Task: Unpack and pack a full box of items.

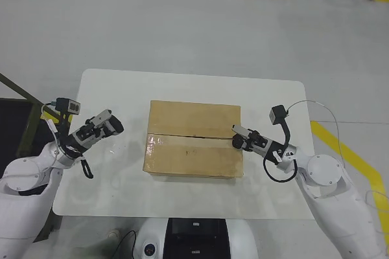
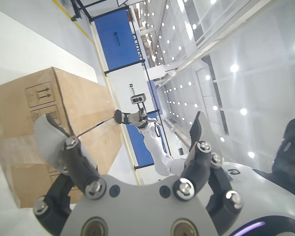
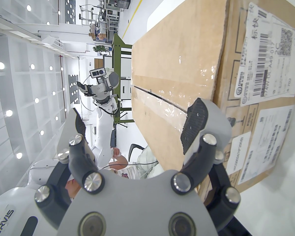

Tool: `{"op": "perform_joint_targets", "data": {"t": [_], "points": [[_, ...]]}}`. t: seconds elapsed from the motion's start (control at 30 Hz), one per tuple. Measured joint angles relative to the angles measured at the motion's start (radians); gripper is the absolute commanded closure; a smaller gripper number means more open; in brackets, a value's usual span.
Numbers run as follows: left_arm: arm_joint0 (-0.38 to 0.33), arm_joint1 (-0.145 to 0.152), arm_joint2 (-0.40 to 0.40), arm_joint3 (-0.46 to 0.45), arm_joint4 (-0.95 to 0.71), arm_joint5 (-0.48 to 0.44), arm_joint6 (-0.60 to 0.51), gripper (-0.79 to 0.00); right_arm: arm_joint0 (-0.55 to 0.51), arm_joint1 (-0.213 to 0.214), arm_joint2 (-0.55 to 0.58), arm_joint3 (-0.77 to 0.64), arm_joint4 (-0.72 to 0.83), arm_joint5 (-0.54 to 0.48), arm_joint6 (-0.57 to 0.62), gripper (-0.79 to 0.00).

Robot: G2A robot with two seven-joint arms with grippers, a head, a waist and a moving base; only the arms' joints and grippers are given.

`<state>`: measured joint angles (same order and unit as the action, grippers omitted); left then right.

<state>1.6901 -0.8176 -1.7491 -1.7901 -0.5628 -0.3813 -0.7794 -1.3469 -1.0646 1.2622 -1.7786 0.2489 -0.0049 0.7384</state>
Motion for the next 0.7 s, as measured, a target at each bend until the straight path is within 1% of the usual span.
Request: {"op": "perform_joint_targets", "data": {"t": [0.1,0.23,0.33,0.4,0.47,0.53,0.7], "points": [[0.046,-0.001,-0.035,0.024,0.085,-0.032,0.006,-0.785,0.000,0.000,0.000,0.000,0.000,0.000,0.000,-0.785],[0.123,0.000,-0.135,0.049,0.163,-0.094,-0.004,-0.785,0.000,0.000,0.000,0.000,0.000,0.000,0.000,-0.785],[0.171,0.002,-0.218,0.058,0.218,-0.130,-0.031,-0.785,0.000,0.000,0.000,0.000,0.000,0.000,0.000,-0.785],[0.189,0.004,-0.260,0.067,0.263,-0.150,-0.048,-0.785,0.000,0.000,0.000,0.000,0.000,0.000,0.000,-0.785],[0.197,0.005,-0.297,0.081,0.329,-0.173,-0.044,-0.785,0.000,0.000,0.000,0.000,0.000,0.000,0.000,-0.785],[0.193,0.005,-0.314,0.090,0.403,-0.198,-0.024,-0.785,0.000,0.000,0.000,0.000,0.000,0.000,0.000,-0.785],[0.165,0.004,-0.304,0.114,0.555,-0.247,0.024,-0.785,0.000,0.000,0.000,0.000,0.000,0.000,0.000,-0.785]]}}
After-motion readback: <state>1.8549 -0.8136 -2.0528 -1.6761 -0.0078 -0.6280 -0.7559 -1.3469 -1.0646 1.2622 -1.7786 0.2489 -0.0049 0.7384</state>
